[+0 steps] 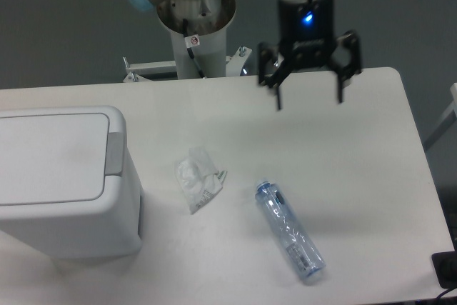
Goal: Open the trash can
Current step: 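Move the open gripper down toward the white trash bin lid, then position the gripper finger at the lid edge of the white bin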
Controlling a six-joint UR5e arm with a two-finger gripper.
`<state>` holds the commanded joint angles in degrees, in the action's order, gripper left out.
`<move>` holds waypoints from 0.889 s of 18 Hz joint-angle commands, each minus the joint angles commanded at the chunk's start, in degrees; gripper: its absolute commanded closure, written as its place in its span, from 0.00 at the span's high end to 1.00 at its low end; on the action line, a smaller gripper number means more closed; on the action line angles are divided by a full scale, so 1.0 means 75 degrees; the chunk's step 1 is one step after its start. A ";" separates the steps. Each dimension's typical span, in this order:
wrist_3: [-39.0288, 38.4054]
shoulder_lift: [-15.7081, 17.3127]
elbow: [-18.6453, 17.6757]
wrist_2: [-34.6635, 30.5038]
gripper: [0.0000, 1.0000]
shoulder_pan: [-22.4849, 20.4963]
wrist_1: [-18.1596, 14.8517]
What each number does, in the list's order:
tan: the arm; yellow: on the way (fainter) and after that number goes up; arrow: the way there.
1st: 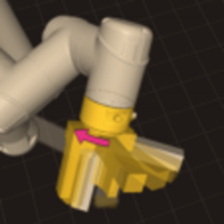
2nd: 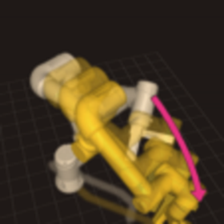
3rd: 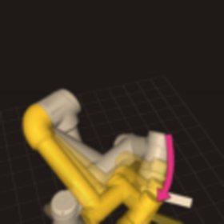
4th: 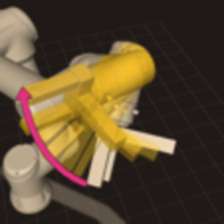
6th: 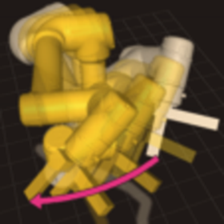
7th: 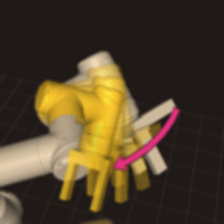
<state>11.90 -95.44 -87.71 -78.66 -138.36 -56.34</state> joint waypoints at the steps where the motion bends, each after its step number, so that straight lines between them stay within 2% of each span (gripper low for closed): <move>1: -0.0631 -0.0117 -0.0035 0.0081 1.00 0.0246 0.0000; 3: -0.1560 -0.0235 -0.0024 0.0559 1.00 0.0518 0.0011; 5: -0.1960 -0.0247 -0.0058 0.1589 1.00 0.0519 -0.0012; 7: -0.2253 -0.0271 -0.0152 0.1944 1.00 0.0553 -0.0024; 10: -0.2313 -0.0411 -0.0176 0.2016 1.00 0.0682 -0.0012; 16: -0.2290 -0.0341 -0.0468 0.1957 1.00 0.0788 0.0011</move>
<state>-5.27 -98.00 -91.22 -63.98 -132.45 -56.25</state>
